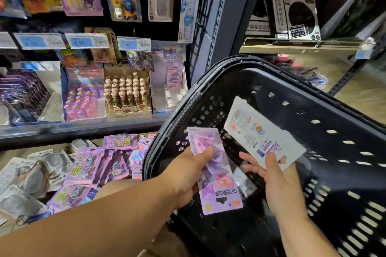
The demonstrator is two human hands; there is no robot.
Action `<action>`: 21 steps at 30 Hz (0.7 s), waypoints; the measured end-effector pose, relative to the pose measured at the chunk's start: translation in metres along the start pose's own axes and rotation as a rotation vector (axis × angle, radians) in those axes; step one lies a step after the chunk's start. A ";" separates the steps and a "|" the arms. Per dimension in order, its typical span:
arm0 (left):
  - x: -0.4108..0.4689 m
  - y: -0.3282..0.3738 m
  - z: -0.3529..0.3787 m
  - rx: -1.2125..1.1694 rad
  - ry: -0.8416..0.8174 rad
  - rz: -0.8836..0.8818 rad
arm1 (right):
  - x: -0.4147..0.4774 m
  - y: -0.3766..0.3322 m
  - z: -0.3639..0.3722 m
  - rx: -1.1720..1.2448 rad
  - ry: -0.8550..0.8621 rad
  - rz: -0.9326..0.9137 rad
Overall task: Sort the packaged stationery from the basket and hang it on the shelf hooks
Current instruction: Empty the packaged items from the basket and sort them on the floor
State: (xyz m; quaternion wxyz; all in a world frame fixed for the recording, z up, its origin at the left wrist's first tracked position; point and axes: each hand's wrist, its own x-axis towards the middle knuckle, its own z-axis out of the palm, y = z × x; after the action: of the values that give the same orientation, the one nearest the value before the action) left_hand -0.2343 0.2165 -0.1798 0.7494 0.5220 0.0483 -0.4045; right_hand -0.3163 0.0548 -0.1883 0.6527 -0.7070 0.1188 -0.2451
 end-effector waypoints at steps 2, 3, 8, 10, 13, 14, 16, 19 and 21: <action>-0.001 0.004 0.004 0.017 -0.013 0.017 | 0.001 0.003 -0.007 -0.140 -0.096 -0.030; -0.001 0.006 0.005 0.032 -0.025 0.033 | 0.000 0.005 -0.009 -0.185 -0.150 -0.035; -0.002 0.015 0.008 0.086 -0.066 0.045 | -0.004 0.002 -0.008 -0.346 -0.344 -0.145; -0.004 0.017 0.006 0.105 -0.082 0.031 | -0.002 0.004 -0.009 -0.316 -0.417 -0.172; -0.008 0.021 0.002 0.115 -0.104 0.041 | 0.000 0.005 -0.005 -0.256 -0.506 -0.199; -0.009 0.023 0.001 0.111 -0.116 0.045 | 0.000 0.004 -0.003 -0.212 -0.521 -0.160; -0.010 0.023 -0.002 0.107 -0.136 0.043 | 0.000 0.001 0.002 -0.193 -0.510 -0.162; -0.007 0.019 -0.008 0.146 -0.093 0.074 | -0.001 0.001 0.007 -0.230 -0.494 -0.192; -0.006 0.015 -0.011 0.209 -0.047 0.100 | -0.003 0.006 0.005 -0.060 -0.495 -0.036</action>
State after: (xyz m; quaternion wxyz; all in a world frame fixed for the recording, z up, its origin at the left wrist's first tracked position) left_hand -0.2242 0.2304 -0.1704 0.7112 0.5894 -0.0376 -0.3813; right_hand -0.3157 0.0598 -0.1950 0.6361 -0.7666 -0.0498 -0.0725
